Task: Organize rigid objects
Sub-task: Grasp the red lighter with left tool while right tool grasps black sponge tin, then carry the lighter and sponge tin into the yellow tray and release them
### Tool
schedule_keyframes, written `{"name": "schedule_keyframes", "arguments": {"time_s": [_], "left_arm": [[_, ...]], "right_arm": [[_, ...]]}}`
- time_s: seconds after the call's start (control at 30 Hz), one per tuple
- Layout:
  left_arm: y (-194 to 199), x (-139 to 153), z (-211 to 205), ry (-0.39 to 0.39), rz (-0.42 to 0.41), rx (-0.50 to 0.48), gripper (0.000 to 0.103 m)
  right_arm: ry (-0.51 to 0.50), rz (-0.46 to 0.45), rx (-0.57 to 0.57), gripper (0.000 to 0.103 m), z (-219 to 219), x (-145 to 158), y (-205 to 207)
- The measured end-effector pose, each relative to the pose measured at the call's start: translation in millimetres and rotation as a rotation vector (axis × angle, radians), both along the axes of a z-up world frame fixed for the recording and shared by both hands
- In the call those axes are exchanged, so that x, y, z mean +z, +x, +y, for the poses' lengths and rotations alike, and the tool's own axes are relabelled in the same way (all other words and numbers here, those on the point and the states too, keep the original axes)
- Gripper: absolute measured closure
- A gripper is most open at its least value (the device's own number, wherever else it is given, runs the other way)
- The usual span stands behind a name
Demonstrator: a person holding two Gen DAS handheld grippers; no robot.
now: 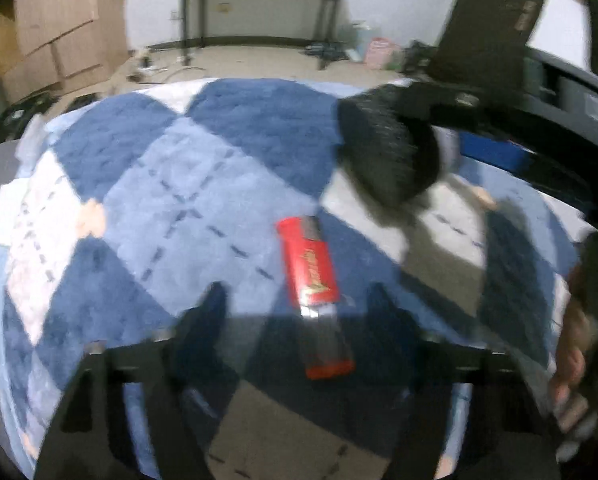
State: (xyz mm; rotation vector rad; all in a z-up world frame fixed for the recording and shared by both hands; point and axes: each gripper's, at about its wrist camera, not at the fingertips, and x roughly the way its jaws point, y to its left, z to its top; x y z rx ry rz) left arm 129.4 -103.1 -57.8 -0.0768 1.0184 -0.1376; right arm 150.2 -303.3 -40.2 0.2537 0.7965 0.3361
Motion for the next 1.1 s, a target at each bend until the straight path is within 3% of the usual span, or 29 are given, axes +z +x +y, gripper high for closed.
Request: {"name": "schedule_keyframes", "arguments": {"time_s": [0.13, 0.33, 0.7, 0.93, 1.1], "left_arm": [[-5.5, 3.3, 3.3, -0.052, -0.001, 0.066, 0.077], [-21.4, -2.0, -9.1, 0.001, -0.055, 0.042, 0.077], [-32.3, 8.0, 5.1, -0.05, -0.091, 0.022, 0.079], [-44.7, 48.8, 53.7, 0.011, -0.137, 0.074, 0.079], [-50.5, 99.3, 124.3, 0.046, -0.207, 0.14, 0.079]], "right_arm": [[0.036, 0.024, 0.024, 0.033, 8.5, -6.9, 2.4], [0.039, 0.065, 0.065, 0.029, 25.7, -18.8, 16.5], [0.027, 0.024, 0.096, 0.036, 28.6, -25.5, 15.0], [-0.072, -0.02, 0.104, 0.036, 46.5, -14.7, -3.1], [-0.136, -0.097, 0.203, 0.036, 92.1, 22.1, -24.3]]}}
